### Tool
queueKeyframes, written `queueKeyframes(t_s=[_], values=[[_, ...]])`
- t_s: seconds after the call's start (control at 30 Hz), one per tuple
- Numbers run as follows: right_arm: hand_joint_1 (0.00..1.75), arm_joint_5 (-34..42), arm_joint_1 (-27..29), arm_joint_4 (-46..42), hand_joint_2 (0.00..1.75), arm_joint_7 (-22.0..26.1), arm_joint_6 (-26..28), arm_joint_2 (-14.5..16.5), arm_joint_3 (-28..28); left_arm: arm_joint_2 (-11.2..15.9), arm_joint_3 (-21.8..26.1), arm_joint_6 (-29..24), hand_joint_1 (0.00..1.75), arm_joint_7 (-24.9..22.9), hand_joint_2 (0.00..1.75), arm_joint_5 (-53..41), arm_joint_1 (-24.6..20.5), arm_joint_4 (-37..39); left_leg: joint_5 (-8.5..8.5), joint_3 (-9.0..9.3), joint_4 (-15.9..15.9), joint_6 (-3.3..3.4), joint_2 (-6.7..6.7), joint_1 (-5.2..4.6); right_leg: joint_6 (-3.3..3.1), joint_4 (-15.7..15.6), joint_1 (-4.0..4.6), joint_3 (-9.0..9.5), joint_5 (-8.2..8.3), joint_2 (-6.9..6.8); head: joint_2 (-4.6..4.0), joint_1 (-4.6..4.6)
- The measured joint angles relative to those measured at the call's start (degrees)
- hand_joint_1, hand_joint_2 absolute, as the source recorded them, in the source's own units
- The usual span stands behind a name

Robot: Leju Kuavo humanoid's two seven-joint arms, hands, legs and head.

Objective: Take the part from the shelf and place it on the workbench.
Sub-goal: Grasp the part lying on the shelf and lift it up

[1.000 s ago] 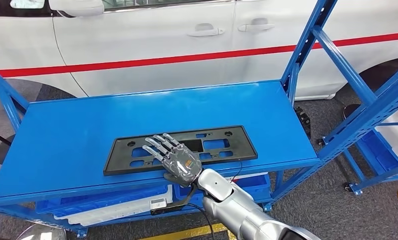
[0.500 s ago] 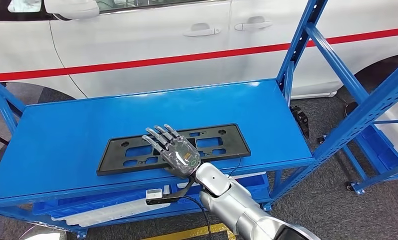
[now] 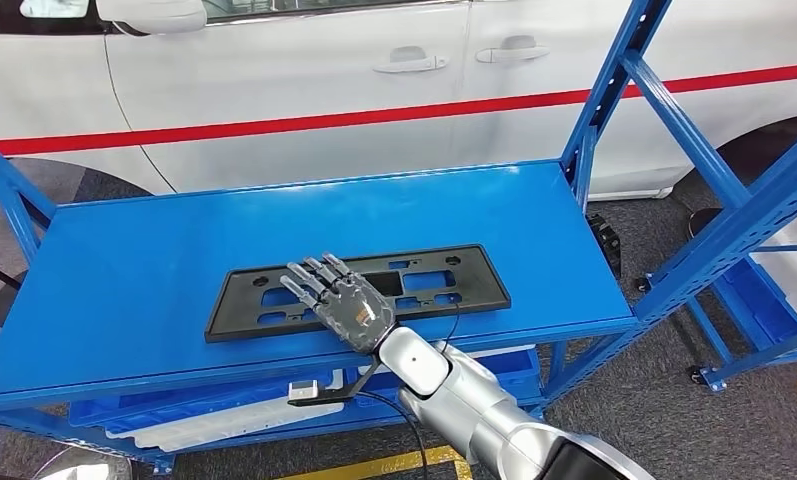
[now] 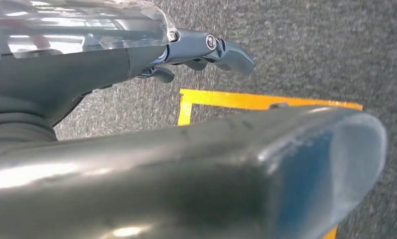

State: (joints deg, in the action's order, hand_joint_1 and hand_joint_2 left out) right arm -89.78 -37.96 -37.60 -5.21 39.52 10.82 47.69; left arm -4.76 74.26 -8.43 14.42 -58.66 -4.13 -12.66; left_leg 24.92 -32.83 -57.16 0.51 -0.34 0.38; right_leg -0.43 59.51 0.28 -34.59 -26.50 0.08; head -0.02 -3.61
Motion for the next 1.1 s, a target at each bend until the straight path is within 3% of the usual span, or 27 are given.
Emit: queueKeyframes(t_s=[0.1,0.13,0.17,0.2,0.23,0.27,0.33,0.37,0.5,0.57,0.63,0.67,0.73,0.8,0.87,0.93,1.03,1.1], values=[[1.74,-0.1,-1.3,1.7,1.75,-1.2,-0.3,-1.3,3.2,0.0,0.0,-0.5,0.00,0.6,0.00,0.3,0.0,0.0,-0.23,-0.03,0.2,0.65,0.07,0.09,0.58,9.6,-0.20,-4.50,-5.04,0.00,0.00,0.00],[1.74,-0.1,-1.4,2.2,1.75,-1.3,-0.5,-1.6,3.9,0.0,0.0,-0.6,0.00,0.8,0.00,0.4,0.0,0.0,-0.23,-0.06,0.2,0.68,0.06,0.08,0.70,13.1,-0.30,-6.20,-6.24,-0.01,0.00,0.00],[1.73,-0.1,-1.4,2.7,1.75,-1.3,-0.6,-1.9,4.3,0.0,0.1,-0.6,0.00,1.0,0.00,0.5,0.0,0.0,-0.22,-0.08,0.2,0.68,0.04,0.07,0.77,14.8,-0.39,-7.12,-6.41,-0.01,0.00,0.00],[1.73,-0.1,-1.5,3.0,1.75,-1.3,-0.8,-2.1,4.7,0.1,0.1,-0.7,0.00,1.2,0.00,0.5,0.1,0.0,-0.19,-0.05,0.1,0.65,0.02,0.07,0.79,14.5,-0.47,-7.04,-5.56,-0.02,0.00,0.00],[1.74,-0.1,-1.7,3.3,1.75,-1.2,-0.9,-2.2,4.9,0.0,0.1,-0.6,0.00,1.4,0.00,0.5,0.1,0.0,-0.14,0.03,0.1,0.57,0.01,0.07,0.73,11.9,-0.55,-5.84,-3.82,-0.03,0.00,0.00],[1.74,-0.1,-2.0,3.5,1.75,-1.2,-1.0,-2.3,5.1,0.0,0.1,-0.5,0.00,1.6,0.00,0.6,0.1,0.0,-0.06,0.12,0.0,0.45,-0.01,0.07,0.60,7.9,-0.60,-3.83,-1.70,-0.03,0.00,0.00],[1.75,0.0,-2.8,4.0,1.75,-1.2,-1.3,-2.3,5.2,-0.1,0.1,-0.3,0.00,2.0,0.00,0.7,0.1,0.0,0.16,0.11,-0.2,0.04,-0.07,-0.12,0.25,0.9,-0.48,-0.47,0.80,-0.03,0.00,0.00],[1.75,0.1,-3.0,4.2,1.75,-1.2,-1.5,-2.3,5.2,-0.1,0.1,-0.2,0.00,2.1,0.00,0.7,0.1,0.0,0.23,0.06,-0.3,-0.24,-0.10,-0.20,0.06,-0.7,-0.38,0.28,1.14,-0.02,0.00,0.00],[1.73,0.3,-3.6,4.7,1.75,-1.2,-1.8,-2.3,5.3,-0.1,0.1,0.0,0.00,2.4,0.00,0.8,0.1,0.0,1.14,-0.27,-1.3,-1.52,-0.07,-0.01,-1.13,-1.6,-0.38,0.59,1.32,-0.04,0.00,-0.01],[1.72,0.3,-3.8,4.9,1.75,-1.2,-1.9,-2.3,5.3,-0.2,0.1,0.1,0.00,2.4,0.00,0.8,0.1,0.0,4.15,-2.44,-6.2,-2.02,-0.02,0.20,-1.63,-1.9,-0.54,0.74,1.46,-0.17,0.00,-0.01],[1.71,0.4,-3.8,5.1,1.75,-1.2,-1.9,-2.3,5.3,-0.2,0.1,0.2,0.00,2.5,0.00,0.8,0.2,0.0,7.64,-6.07,-14.1,-2.39,-0.01,0.35,-1.82,-1.9,-0.44,0.67,1.42,-0.24,0.00,0.00],[1.72,0.4,-3.8,5.3,1.75,-1.2,-1.9,-2.3,5.3,-0.2,0.1,0.3,0.00,2.6,0.00,0.8,0.3,0.0,8.26,-7.26,-16.6,-2.50,-0.01,0.38,-1.84,-1.8,-0.39,0.66,1.41,-0.25,0.00,0.00],[1.73,0.4,-3.8,5.5,1.75,-1.2,-1.8,-2.3,5.3,-0.2,0.2,0.6,0.00,3.1,0.00,0.9,0.4,0.0,6.40,-6.67,-15.4,-2.51,0.00,0.38,-1.83,-1.8,-0.35,0.77,1.39,-0.22,0.00,0.00],[1.74,0.5,-3.8,5.6,1.75,-1.2,-1.6,-2.3,5.3,-0.2,0.2,0.9,0.00,3.9,0.00,0.9,0.4,0.0,2.91,-3.49,-9.0,-2.34,0.03,0.38,-1.74,-1.8,-0.36,0.98,1.34,-0.18,0.00,0.00],[1.75,0.5,-3.9,5.7,1.75,-1.2,-1.2,-2.4,5.3,-0.2,0.2,1.4,0.00,5.4,0.87,0.9,0.4,0.0,1.09,-0.41,-2.8,-1.91,0.07,0.20,-1.42,-1.8,-0.21,1.08,1.28,-0.11,0.00,0.00],[1.75,0.4,-3.9,5.9,1.75,-1.1,-0.6,-2.4,5.0,-0.2,0.1,2.1,0.00,7.8,1.75,0.8,0.4,0.0,0.74,0.86,-0.1,-1.28,0.06,-0.14,-0.86,-1.8,-0.13,0.98,1.36,-0.03,0.00,0.00],[1.75,0.3,-3.8,6.2,1.75,-0.7,0.3,-2.5,4.3,-0.2,0.1,2.8,0.00,10.7,1.75,0.8,0.4,0.0,0.19,0.98,0.5,-0.14,0.16,-0.10,0.06,-1.1,-0.32,0.65,0.92,0.00,0.00,-0.01],[1.75,0.3,-3.7,6.3,1.75,-0.2,0.5,-2.5,3.6,-0.2,0.1,2.5,0.00,11.3,1.75,0.9,0.3,0.0,-0.24,1.09,1.0,0.55,0.30,0.13,0.49,3.2,-0.40,-1.32,-1.85,0.01,0.00,-0.01]])
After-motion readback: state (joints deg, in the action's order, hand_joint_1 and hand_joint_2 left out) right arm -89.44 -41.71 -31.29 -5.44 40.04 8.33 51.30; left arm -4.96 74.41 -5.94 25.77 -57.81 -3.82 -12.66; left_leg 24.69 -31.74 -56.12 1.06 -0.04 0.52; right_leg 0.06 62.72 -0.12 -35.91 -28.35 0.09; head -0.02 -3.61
